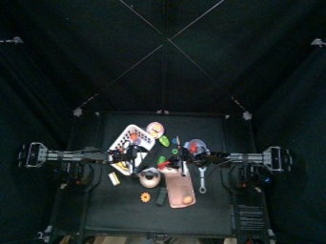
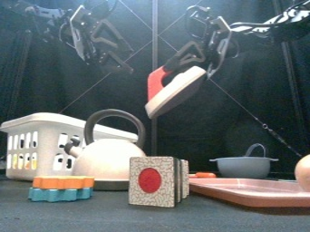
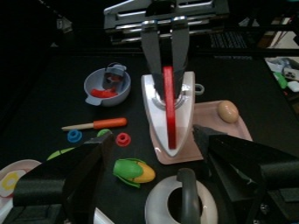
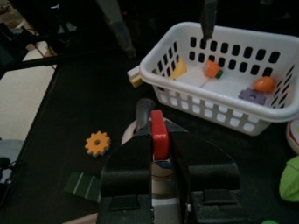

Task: Place iron on plate

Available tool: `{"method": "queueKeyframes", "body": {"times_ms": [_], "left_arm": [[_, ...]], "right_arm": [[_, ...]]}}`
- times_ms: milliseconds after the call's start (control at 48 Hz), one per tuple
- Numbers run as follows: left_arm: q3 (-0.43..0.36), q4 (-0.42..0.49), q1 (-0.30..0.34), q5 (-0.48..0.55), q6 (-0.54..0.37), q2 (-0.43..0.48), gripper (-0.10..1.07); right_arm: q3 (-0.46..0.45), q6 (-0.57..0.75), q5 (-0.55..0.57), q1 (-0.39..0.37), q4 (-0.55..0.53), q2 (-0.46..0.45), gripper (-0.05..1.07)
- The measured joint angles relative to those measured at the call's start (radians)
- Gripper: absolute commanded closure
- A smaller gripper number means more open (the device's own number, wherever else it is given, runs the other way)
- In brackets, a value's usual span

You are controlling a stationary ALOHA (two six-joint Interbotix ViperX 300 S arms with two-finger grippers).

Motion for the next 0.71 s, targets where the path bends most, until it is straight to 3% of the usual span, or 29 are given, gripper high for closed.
{"method": "queueKeyframes", "body": {"times_ms": [208, 396, 500, 708], "left_arm": [[0.002, 0.000, 0.000, -0.006, 0.000, 0.002, -0.06], [0.015, 0.000, 0.002, -0.014, 0.002, 0.002, -0.06], [0.018, 0.000, 0.000, -0.014, 0.002, 0.000, -0.06], [0.020, 0.000, 0.000, -0.012, 0.002, 0.000, -0.06]], "right_arm": [[0.112, 0.002, -0.002, 0.041, 0.049, -0.091, 0.63], [0.156, 0.009, 0.032, 0.048, 0.227, -0.104, 0.63], [0.156, -0.002, 0.103, 0.051, 0.337, -0.121, 0.63], [0.098, 0.006, 0.345, 0.060, 0.383, -0.172, 0.63]]}}
